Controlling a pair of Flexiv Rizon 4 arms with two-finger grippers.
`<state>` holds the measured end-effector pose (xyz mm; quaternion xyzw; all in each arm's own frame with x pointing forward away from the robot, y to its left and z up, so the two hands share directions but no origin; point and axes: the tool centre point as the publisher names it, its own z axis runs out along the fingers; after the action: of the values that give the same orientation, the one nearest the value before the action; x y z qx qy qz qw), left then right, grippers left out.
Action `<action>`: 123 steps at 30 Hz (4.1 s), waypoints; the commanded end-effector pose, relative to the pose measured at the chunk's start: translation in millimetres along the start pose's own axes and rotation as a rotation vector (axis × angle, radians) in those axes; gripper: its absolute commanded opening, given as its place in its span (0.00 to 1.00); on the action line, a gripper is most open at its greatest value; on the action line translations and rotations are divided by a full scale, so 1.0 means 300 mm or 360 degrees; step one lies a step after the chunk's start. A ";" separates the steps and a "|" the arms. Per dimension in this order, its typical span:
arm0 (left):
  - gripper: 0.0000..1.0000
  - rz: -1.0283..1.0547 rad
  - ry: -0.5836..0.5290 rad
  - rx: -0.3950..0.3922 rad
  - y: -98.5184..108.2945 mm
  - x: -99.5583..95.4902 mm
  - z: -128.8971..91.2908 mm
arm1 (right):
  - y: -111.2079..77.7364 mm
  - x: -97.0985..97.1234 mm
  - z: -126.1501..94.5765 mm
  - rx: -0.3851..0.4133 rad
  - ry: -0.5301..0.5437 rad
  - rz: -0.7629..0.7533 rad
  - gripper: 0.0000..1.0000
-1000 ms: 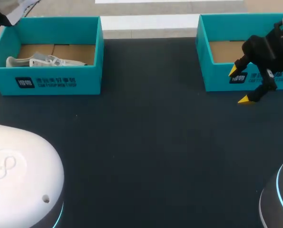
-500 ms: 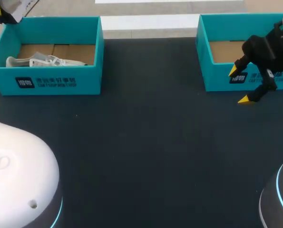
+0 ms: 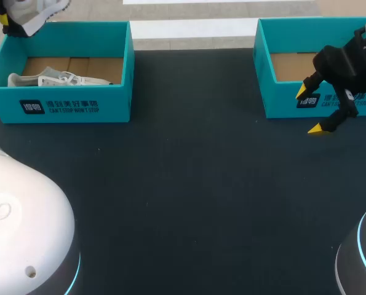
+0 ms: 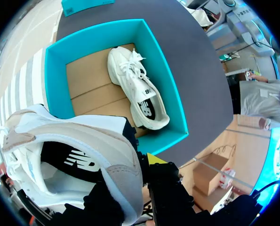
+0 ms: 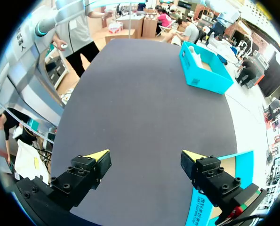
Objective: Take the shoe out of the shoebox, open the shoe tongue, remove and reinsert the insole, then place the shoe into the shoebox
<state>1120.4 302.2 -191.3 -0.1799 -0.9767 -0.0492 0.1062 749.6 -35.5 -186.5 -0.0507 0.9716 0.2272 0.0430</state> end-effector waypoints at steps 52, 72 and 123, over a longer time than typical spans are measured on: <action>0.00 0.1517 -0.0095 -0.0552 0.103 -0.042 -0.014 | 0.002 -0.004 0.003 0.0005 0.0004 0.0002 1.00; 0.00 0.1593 -0.0130 -0.0488 0.083 -0.082 0.040 | 0.002 -0.004 0.003 0.0005 0.0004 0.0002 1.00; 0.00 0.1567 -0.0155 -0.0575 0.084 -0.348 0.422 | 0.002 -0.004 0.003 0.0005 0.0004 0.0002 1.00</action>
<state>1189.9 304.4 -329.6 -0.6335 -0.7566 -0.1577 0.0370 749.6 -35.4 -186.5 -0.0507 0.9716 0.2272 0.0430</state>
